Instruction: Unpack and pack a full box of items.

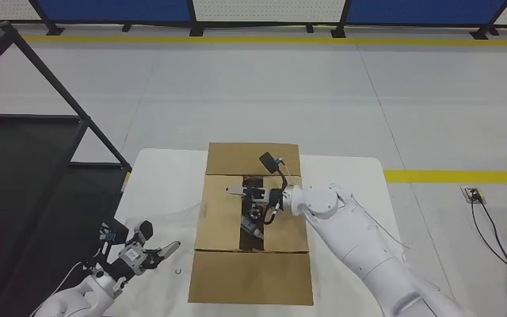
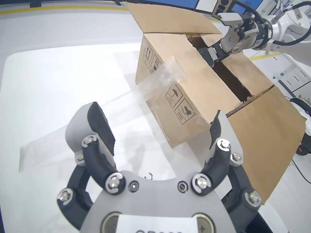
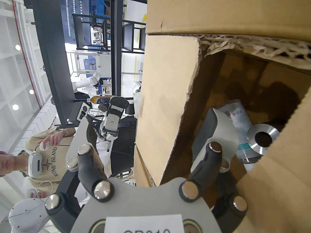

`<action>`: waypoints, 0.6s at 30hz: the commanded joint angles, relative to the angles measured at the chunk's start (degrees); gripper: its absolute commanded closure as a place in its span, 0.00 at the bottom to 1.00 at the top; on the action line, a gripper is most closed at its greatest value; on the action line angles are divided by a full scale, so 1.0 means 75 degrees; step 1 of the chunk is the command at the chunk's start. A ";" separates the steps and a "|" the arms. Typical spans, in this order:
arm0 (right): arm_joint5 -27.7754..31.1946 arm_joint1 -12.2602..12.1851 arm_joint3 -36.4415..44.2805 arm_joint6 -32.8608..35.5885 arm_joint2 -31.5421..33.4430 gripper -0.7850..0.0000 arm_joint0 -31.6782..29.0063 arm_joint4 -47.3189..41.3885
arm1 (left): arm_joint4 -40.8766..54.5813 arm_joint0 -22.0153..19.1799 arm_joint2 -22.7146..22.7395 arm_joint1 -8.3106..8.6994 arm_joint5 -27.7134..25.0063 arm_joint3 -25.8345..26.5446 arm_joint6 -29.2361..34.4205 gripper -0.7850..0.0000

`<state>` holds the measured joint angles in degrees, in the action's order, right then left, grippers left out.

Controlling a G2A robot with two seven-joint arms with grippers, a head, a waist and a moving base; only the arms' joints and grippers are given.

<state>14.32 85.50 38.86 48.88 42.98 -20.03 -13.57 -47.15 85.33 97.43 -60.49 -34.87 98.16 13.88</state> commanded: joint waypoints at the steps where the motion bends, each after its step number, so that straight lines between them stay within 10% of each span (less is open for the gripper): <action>1: 0.0134 0.0066 -0.0152 0.0125 -0.0006 0.00 0.0062 -0.0143 | -0.0022 0.0006 -0.0020 0.0002 0.0024 0.0022 -0.0023 0.00; 18: 0.0990 0.0226 -0.0212 0.0955 0.0601 0.00 0.0212 -0.1490 | -0.0147 0.0163 0.0332 0.0033 0.0534 -0.0203 -0.0340 0.00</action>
<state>21.81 87.13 36.74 56.43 47.18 -18.33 -24.11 -47.79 86.30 99.51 -60.24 -31.81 96.75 11.68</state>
